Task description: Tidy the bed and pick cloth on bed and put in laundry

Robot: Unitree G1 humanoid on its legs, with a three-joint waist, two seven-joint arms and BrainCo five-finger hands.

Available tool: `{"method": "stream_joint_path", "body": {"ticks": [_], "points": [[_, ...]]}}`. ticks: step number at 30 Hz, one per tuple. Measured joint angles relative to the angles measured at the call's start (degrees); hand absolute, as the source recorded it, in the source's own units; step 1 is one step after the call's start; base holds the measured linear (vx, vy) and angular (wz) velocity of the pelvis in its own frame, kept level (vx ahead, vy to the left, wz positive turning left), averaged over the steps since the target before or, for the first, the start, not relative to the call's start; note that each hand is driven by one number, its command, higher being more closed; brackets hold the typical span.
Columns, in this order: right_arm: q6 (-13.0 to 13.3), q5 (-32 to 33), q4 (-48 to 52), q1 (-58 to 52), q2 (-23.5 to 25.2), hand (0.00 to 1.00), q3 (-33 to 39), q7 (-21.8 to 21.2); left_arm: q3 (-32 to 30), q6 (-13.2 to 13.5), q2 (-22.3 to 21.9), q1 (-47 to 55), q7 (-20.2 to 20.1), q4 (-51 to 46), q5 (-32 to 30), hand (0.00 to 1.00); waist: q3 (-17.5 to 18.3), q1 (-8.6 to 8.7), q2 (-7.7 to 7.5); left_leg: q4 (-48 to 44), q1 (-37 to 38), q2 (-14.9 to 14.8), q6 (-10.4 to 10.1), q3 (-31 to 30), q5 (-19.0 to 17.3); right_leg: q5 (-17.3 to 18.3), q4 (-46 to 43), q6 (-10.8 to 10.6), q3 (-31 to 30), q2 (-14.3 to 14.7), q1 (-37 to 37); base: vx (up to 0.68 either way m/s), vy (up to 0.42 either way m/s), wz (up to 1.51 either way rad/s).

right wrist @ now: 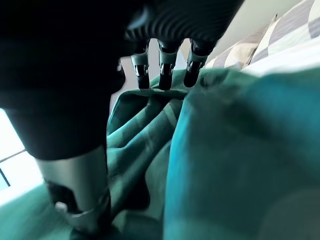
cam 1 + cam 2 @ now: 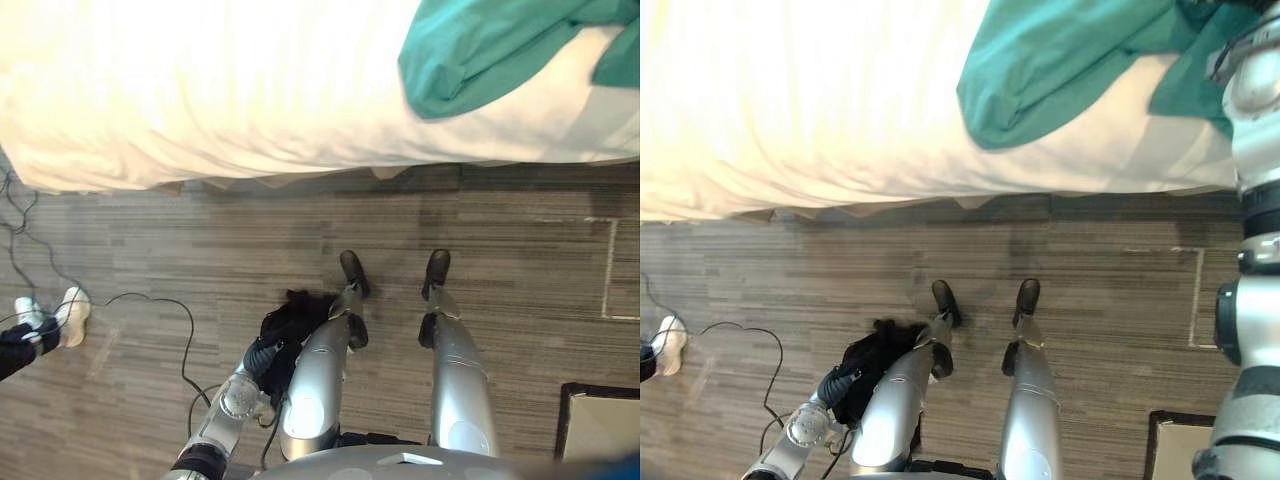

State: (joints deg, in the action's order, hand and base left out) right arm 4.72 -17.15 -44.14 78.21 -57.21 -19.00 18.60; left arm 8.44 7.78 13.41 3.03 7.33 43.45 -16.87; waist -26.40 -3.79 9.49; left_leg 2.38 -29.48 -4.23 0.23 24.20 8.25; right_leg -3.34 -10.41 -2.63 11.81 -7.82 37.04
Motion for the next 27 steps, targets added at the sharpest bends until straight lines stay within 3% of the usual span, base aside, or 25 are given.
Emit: {"method": "stream_joint_path", "body": {"ticks": [1, 2, 11, 14, 18, 21, 24, 27], "points": [[-0.43, 0.06, -0.76, 1.55, -0.16, 0.0, -1.51, -0.1, -0.03, 0.28, -1.23, 0.04, -0.03, -0.25, 0.04, 1.0, -0.03, -0.11, 0.05, 0.7, -0.76, 0.22, -0.11, 0.17, 0.61, 0.17, -0.87, 0.23, 0.01, -0.26, 1.53, -0.02, 0.005, 0.09], [-0.57, 0.07, -0.77, 2.25, -0.18, 1.0, -2.47, -0.18, -0.02, 0.35, -1.68, 0.04, -0.05, -0.42, 0.04, 1.0, -0.03, -0.13, 0.04, 0.69, -1.08, 0.24, -0.1, 0.29, 0.64, 0.23, -1.3, 0.3, -0.03, -0.34, 2.12, 0.0, 0.0, 0.0], [-0.15, 4.39, -0.71, 6.6, -2.01, 1.0, -8.99, -1.92, -0.17, 0.68, -3.93, 0.06, -1.1, -3.63, 3.3, 1.0, -0.05, 0.15, 0.04, 0.46, -3.72, -0.72, -1.36, 2.52, 0.92, 2.61, -6.78, 1.99, 1.64, -1.45, 6.57, 0.02, 0.0, 0.1], [0.08, 5.72, -0.34, 2.87, -2.45, 1.0, -7.07, -2.16, -0.28, 0.72, -4.25, 0.06, -1.09, -5.24, 3.9, 1.0, -0.04, 0.46, 0.03, 0.24, -3.59, -1.25, -1.09, 3.87, 1.39, 3.52, -8.3, 2.16, 3.07, -2.17, 6.41, 0.03, 0.005, 0.27], [0.78, 8.26, 4.12, -9.84, -1.49, 1.0, 2.13, -2.48, -1.92, 0.26, -5.11, 0.06, -1.09, -7.17, 4.38, 1.0, -0.12, 0.34, -0.5, -0.73, -1.26, -1.52, -0.77, 3.2, 1.61, 3.94, -8.27, 2.05, 4.35, -2.43, 3.0, 0.05, 0.009, 0.12], [0.95, 8.57, 11.45, -26.7, 4.52, 1.0, 9.98, -3.01, -2.96, 0.27, -5.48, 0.55, -0.97, -8.98, 5.01, 1.0, 0.14, 0.83, -2.81, -1.21, 3.39, -1.7, -1.28, 2.78, 0.52, 5.56, -8.22, 1.66, 4.96, -2.44, -2.2, 0.08, -0.018, 0.01], [2.81, 9.08, 15.53, -40.33, 15.49, 1.0, 17.31, -3.28, -4.18, 0.18, -5.8, 0.63, -0.86, -8.67, 5.0, 1.0, 1.01, 2.75, -5.36, -1.73, 6.65, -1.81, -1.42, 1.77, -0.33, 6.33, -7.82, 1.54, 5.56, -2.32, -6.3, 0.1, -0.041, 0.03], [3.68, 11.99, 14.96, -51.13, 27.15, 1.0, 23.85, -4.58, -5.48, -0.36, -5.77, 0.67, -0.88, -8.03, 4.84, 1.0, 1.16, 3.49, -7.1, -2.8, 10.91, -2.07, -1.31, 1.28, -1.8, 6.12, -5.66, 1.2, 5.6, -1.64, -11.94, 0.12, -0.018, -0.08]]}}
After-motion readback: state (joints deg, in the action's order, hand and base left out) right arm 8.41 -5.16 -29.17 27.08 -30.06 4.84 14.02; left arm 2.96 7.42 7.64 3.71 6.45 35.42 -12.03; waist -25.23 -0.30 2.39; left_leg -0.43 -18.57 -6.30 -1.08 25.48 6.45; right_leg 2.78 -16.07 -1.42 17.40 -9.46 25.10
